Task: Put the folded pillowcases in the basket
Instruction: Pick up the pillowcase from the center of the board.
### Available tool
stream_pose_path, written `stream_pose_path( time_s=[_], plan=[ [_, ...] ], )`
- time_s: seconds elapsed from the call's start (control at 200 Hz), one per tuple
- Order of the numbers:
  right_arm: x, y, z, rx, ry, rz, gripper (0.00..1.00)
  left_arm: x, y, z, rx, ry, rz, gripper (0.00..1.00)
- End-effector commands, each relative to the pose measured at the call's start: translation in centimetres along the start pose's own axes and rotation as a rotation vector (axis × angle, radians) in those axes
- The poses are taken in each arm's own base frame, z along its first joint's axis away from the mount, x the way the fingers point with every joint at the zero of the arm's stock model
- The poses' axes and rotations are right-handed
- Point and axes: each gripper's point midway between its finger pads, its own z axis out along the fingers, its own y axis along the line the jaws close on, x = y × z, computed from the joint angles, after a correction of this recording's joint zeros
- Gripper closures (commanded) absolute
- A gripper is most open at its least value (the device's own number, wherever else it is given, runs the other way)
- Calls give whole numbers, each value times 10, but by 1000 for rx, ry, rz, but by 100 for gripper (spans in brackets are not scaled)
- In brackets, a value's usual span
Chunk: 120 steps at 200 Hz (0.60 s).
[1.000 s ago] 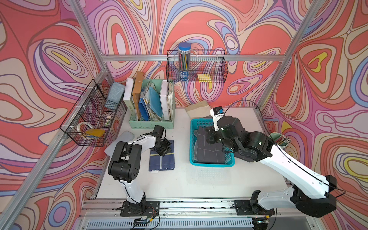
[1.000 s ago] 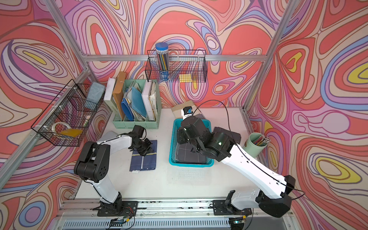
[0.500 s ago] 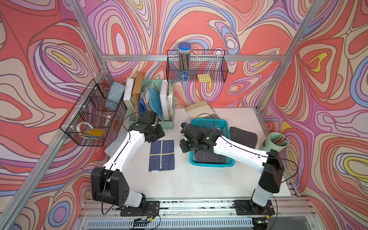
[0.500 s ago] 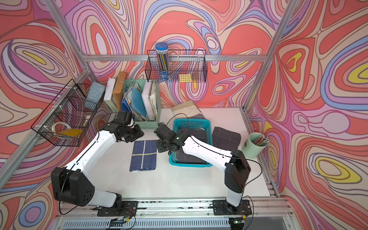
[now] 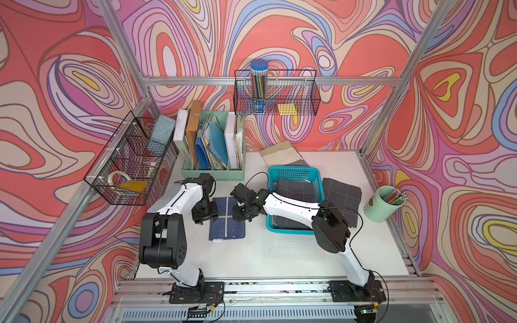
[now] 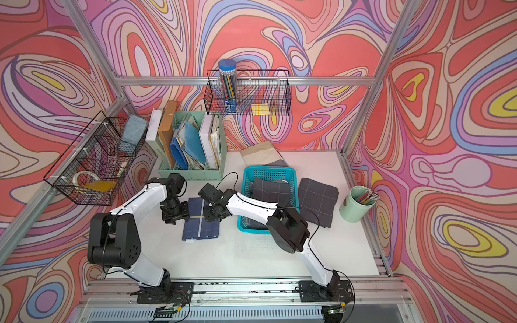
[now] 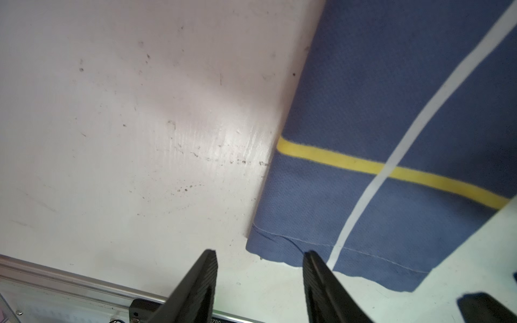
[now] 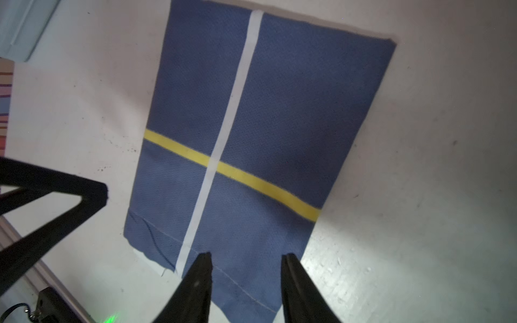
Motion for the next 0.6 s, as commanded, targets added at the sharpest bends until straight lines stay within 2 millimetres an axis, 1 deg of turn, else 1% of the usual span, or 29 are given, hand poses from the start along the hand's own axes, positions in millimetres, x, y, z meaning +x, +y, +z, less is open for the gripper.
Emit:
stream_pose_path(
  time_s=[0.0,0.065,0.185,0.36,0.416,0.516,0.596],
  plan=[
    [6,-23,16,95,25,36,61,-13,-16,10,58,10,21,46],
    [8,-27,22,101,31,39,62,-16,-23,18,88,17,33,46],
    [13,-32,29,99,47,44,64,-19,-18,29,56,32,45,46],
    [16,-31,28,82,52,46,66,-27,-13,34,39,44,36,47],
    [16,-31,26,76,50,47,66,-27,-17,37,63,62,46,48],
    [17,-33,26,75,50,50,66,-24,-20,47,71,100,38,53],
    [17,-34,25,72,50,52,67,-21,-28,50,122,120,40,58]
  ],
)
